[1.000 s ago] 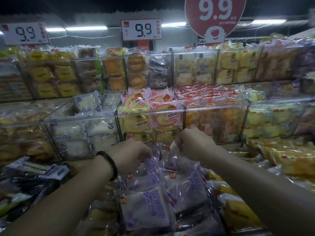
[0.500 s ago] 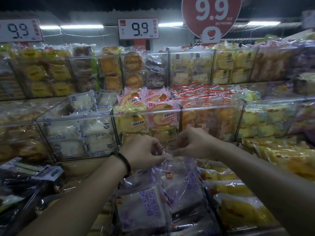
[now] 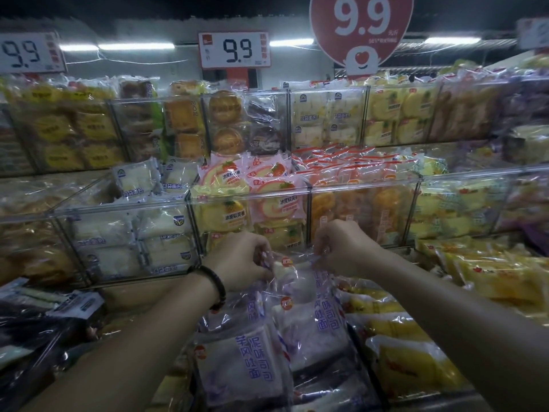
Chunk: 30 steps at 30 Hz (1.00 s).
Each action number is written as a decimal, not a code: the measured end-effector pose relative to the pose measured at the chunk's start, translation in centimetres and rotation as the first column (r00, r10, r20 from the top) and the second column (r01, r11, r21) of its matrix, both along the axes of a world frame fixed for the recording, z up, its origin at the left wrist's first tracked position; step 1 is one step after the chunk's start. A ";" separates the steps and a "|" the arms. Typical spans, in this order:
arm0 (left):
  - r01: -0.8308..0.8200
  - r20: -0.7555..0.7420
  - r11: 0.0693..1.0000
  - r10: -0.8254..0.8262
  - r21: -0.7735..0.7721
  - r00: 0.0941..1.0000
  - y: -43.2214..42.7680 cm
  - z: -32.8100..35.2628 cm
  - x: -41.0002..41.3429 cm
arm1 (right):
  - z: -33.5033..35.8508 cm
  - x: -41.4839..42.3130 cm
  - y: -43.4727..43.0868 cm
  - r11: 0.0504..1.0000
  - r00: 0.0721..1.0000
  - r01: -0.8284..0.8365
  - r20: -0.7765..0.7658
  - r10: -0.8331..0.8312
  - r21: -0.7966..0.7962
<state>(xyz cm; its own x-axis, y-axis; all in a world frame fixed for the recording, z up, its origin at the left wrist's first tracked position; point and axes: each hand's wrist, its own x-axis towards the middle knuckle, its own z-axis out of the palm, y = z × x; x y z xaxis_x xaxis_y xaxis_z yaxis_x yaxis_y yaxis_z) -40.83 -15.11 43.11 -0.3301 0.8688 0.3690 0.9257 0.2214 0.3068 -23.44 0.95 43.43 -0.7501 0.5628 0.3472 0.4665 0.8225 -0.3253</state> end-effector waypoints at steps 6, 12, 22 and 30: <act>0.077 0.115 0.989 -0.063 -0.124 0.991 -3.1 1.6 -1.5 | 0.0 -0.2 -0.4 1.000 0.981 0.012 0.195 -0.009 -0.015; -0.051 -0.165 0.939 -0.007 -0.340 0.986 -5.1 1.9 -2.7 | 0.6 -1.4 -3.0 0.990 0.954 -0.127 0.280 0.103 0.066; -0.166 -0.457 0.958 0.043 -0.232 0.889 -4.5 -1.1 -2.7 | -0.8 -2.9 -4.9 0.913 0.954 -0.159 0.296 0.044 0.375; -0.239 -0.503 0.960 0.136 -0.147 0.854 -4.2 -1.2 -2.7 | -1.3 -3.2 -4.3 0.908 0.987 -0.064 0.164 -0.004 0.413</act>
<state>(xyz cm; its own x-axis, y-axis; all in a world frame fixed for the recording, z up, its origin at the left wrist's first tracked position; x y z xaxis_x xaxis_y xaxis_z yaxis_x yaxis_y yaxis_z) -43.58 -19.30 41.86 -0.3190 0.8797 0.3527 0.8791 0.4137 -0.2366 -26.60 -3.31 42.12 -0.8285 0.3694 0.4208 0.4562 0.8811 0.1248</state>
